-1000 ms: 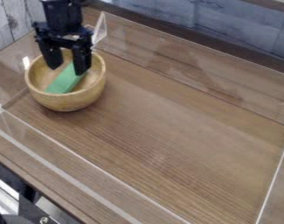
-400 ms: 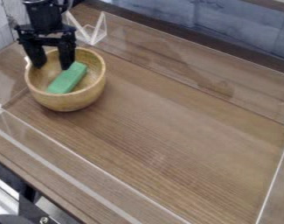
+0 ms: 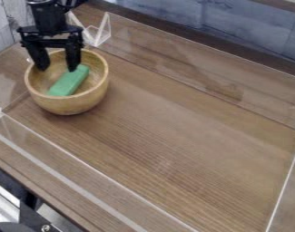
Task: Move green object from inside the wooden bowl to the table next to it
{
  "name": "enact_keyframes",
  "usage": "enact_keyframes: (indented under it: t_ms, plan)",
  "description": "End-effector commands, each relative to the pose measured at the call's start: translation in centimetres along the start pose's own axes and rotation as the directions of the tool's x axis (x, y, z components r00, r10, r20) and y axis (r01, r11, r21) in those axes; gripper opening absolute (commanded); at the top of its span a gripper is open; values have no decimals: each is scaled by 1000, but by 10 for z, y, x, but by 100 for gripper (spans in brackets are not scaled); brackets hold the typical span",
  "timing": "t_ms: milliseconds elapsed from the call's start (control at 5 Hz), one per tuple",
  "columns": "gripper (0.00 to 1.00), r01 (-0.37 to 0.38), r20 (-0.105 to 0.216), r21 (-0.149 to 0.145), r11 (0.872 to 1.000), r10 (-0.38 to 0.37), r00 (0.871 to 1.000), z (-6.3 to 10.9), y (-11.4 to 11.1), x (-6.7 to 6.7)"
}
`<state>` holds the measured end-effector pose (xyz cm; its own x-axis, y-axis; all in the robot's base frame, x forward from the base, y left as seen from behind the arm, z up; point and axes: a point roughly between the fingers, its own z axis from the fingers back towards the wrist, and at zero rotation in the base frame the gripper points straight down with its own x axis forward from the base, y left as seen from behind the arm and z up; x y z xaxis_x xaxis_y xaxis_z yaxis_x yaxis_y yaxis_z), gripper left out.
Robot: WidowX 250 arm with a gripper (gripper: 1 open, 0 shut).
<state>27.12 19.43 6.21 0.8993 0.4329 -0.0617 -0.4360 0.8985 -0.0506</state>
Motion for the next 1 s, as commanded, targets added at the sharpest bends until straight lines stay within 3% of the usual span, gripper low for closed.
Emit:
enact_keyframes:
  t_ms: [0, 200, 600, 800]
  plan:
    - [100, -28, 44, 3, 1000, 28, 999, 6, -12, 14]
    - [100, -40, 42, -2, 999, 40, 998, 1, -23, 22]
    - [100, -82, 41, -11, 997, 82, 996, 8, -24, 21]
    - [100, -93, 40, -15, 996, 93, 995, 2, -28, 17]
